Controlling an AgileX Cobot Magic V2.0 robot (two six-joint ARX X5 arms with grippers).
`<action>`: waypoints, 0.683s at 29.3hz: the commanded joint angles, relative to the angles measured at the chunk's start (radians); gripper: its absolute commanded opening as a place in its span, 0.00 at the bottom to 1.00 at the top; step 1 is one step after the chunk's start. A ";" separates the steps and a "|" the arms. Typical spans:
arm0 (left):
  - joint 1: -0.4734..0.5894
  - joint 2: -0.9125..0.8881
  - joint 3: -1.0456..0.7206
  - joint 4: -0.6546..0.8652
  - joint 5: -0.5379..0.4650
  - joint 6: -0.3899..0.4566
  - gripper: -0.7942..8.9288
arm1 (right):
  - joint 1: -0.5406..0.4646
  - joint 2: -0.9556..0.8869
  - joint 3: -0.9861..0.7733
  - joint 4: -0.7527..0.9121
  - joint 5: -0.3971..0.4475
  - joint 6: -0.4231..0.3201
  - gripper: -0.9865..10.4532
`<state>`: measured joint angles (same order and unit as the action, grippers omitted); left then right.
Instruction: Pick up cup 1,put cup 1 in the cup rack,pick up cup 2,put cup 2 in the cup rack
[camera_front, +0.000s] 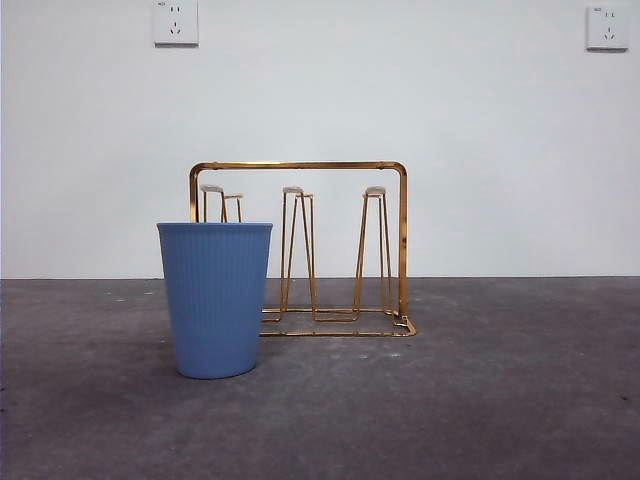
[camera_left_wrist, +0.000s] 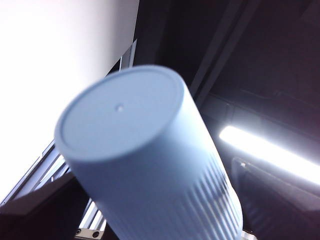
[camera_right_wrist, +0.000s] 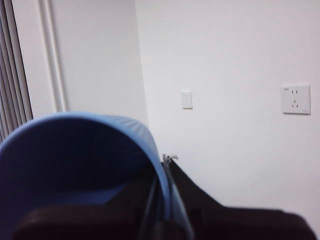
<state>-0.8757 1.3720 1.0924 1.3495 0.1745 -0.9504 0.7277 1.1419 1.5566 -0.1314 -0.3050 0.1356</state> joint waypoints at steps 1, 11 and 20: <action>0.000 0.000 0.003 0.037 0.008 0.012 0.55 | 0.004 0.022 -0.002 0.019 0.010 0.019 0.08; 0.000 0.000 0.004 0.047 0.008 0.002 0.45 | 0.041 0.059 -0.002 0.037 0.034 0.013 0.08; 0.000 0.000 0.004 0.047 0.008 -0.010 0.17 | 0.045 0.058 -0.002 0.029 0.036 0.014 0.08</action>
<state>-0.8734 1.3720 1.0924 1.3510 0.1677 -0.9878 0.7723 1.1919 1.5566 -0.1005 -0.2867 0.1459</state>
